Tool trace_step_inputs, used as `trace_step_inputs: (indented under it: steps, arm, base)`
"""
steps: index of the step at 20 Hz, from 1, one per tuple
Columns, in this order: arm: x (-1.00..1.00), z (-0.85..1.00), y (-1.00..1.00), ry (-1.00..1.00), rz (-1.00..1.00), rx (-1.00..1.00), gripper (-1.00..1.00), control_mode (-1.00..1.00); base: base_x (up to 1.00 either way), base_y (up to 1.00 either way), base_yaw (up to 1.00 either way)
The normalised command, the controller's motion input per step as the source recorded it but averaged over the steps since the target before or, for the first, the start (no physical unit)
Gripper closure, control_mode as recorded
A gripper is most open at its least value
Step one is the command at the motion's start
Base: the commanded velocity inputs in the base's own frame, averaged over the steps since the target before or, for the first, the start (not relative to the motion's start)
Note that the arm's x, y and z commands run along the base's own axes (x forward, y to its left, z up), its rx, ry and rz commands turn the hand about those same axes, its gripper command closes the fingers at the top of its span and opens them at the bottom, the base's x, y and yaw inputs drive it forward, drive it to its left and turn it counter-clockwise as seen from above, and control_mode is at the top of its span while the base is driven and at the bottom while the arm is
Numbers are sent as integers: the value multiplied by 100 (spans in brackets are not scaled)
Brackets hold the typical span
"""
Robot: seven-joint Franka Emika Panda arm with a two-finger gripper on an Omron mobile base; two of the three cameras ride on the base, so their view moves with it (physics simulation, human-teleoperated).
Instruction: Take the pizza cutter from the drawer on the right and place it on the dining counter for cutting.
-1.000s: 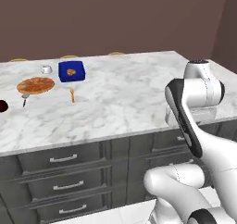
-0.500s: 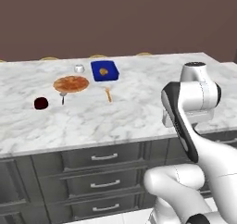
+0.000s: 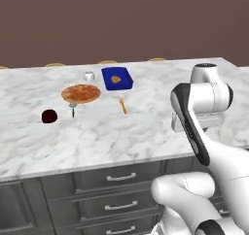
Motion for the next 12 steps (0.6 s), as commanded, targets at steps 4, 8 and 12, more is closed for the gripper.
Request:
trace_step_inputs:
  steps: [4, 8, 12]
  arm:
    - [0, 0, 0, 0, 0, 0, 100, 100]
    - [0, 0, 0, 0, 0, 0, 100, 100]
    - [0, 0, 0, 0, 0, 0, 100, 100]
  base:
    - [23, 79, -6]
    - [17, 72, -3]
    - [20, 66, -1]
